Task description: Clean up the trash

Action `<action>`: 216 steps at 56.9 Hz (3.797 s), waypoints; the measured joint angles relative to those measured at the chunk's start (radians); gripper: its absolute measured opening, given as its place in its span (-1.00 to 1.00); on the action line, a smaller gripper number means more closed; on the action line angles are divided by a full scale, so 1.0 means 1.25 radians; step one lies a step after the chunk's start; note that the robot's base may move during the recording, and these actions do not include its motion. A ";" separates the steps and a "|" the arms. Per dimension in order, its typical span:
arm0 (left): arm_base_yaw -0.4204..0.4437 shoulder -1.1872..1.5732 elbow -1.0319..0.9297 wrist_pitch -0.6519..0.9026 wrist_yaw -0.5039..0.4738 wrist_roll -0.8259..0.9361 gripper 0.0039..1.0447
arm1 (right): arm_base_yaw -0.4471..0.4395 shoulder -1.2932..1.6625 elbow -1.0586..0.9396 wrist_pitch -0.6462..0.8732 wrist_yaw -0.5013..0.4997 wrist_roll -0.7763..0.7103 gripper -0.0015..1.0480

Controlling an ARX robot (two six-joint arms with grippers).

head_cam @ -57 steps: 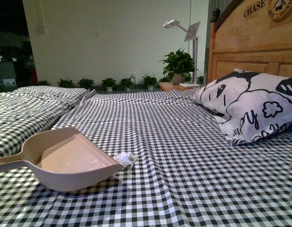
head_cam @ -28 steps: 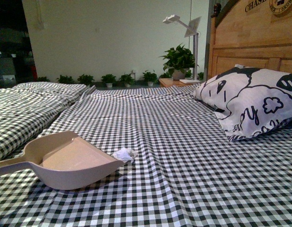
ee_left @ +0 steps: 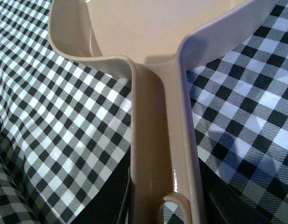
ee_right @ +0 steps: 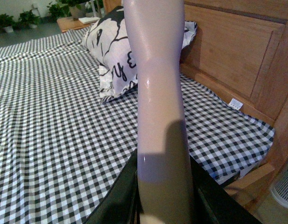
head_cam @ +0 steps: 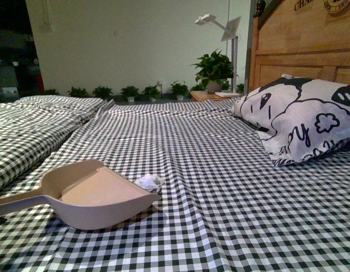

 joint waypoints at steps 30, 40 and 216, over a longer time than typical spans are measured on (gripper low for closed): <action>-0.002 0.004 0.000 -0.002 -0.002 0.005 -0.47 | 0.000 0.000 0.000 0.000 0.000 0.000 -0.60; -0.002 0.004 0.000 -0.002 -0.002 0.005 -0.47 | 0.000 0.000 0.000 0.000 0.000 0.000 -0.60; -0.002 0.004 0.000 -0.002 -0.003 0.005 -0.47 | -0.121 1.261 0.600 0.219 -0.666 -0.257 -0.60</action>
